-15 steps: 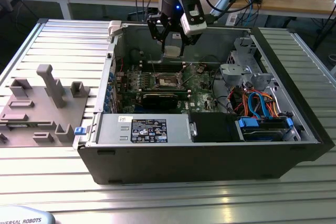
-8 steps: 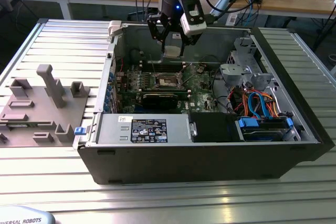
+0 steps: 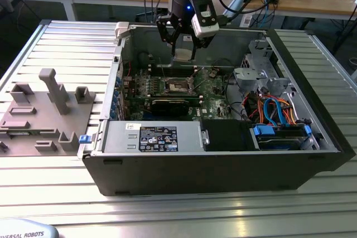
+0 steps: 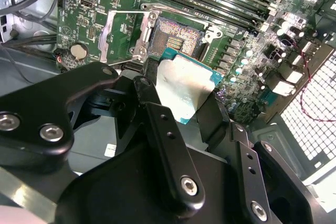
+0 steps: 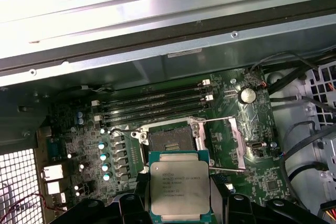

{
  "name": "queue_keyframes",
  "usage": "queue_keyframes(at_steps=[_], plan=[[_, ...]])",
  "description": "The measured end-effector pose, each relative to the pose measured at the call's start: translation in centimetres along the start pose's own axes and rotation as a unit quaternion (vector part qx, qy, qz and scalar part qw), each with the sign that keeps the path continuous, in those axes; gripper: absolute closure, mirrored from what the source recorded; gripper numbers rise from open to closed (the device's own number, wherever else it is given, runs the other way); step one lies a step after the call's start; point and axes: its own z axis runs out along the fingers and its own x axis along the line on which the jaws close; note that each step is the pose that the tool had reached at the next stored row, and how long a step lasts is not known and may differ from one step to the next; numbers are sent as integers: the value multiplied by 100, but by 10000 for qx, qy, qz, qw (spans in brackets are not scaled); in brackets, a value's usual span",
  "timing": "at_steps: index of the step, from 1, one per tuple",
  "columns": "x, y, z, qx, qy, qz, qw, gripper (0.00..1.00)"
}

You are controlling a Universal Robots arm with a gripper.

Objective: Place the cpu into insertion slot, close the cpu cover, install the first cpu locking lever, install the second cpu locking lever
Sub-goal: 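Place the cpu into insertion slot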

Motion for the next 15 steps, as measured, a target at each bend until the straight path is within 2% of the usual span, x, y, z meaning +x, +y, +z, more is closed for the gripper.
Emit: queue_keyframes(at_steps=[15], plan=[[0, 0, 1, 0, -5, 61, 10000, 46]])
